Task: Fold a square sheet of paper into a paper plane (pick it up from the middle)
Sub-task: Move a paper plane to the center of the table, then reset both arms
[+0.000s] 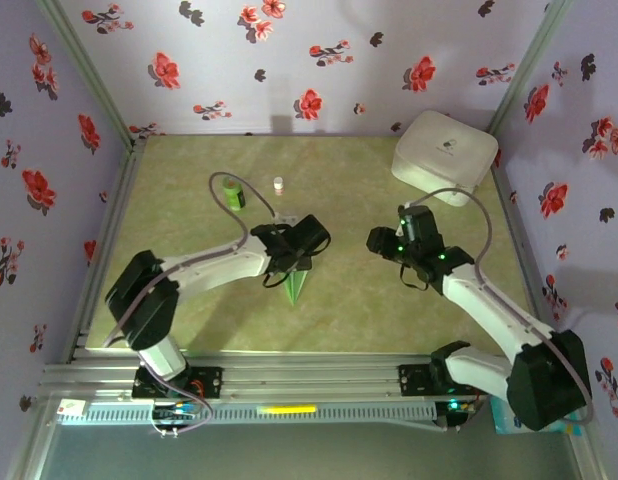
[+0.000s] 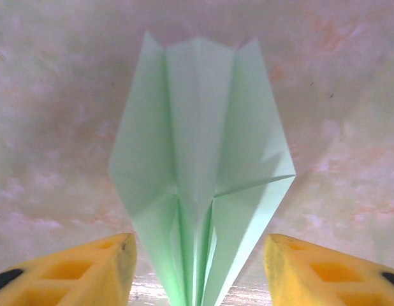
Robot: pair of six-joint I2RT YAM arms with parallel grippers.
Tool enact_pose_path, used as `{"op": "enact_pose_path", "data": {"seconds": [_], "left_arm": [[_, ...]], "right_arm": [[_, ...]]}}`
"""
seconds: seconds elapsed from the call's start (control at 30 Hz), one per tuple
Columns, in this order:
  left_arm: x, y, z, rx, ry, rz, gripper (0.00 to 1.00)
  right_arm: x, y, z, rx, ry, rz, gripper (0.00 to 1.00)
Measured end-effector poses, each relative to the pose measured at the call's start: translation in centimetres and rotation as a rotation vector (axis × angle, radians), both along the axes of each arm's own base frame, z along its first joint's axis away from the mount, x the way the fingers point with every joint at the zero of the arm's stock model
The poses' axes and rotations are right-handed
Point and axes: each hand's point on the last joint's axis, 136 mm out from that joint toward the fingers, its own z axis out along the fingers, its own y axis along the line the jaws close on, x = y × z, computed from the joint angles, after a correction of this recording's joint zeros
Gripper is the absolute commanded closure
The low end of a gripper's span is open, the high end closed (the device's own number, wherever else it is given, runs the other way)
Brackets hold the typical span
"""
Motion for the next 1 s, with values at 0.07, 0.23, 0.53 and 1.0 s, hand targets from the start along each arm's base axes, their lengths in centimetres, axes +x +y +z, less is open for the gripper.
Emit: {"op": "enact_pose_path", "data": {"seconds": [0.07, 0.23, 0.53, 1.0], "left_arm": [[0.1, 0.8, 1.6, -0.004, -0.049, -0.029, 0.36], [2.3, 3.5, 5.1, 0.034, -0.155, -0.075, 0.26], [5.3, 21.5, 5.1, 0.159, -0.26, 0.242, 0.0], [7.6, 29.6, -0.6, 0.204, -0.327, 0.283, 0.0]], "right_arm": [[0.6, -2.2, 1.1, -0.083, -0.06, -0.072, 0.19], [2.1, -8.4, 1.9, -0.292, -0.141, -0.269, 0.05], [5.4, -14.9, -2.3, -0.662, -0.146, -0.375, 0.03], [10.5, -16.9, -7.2, -0.567, -0.201, -0.282, 0.05]]}}
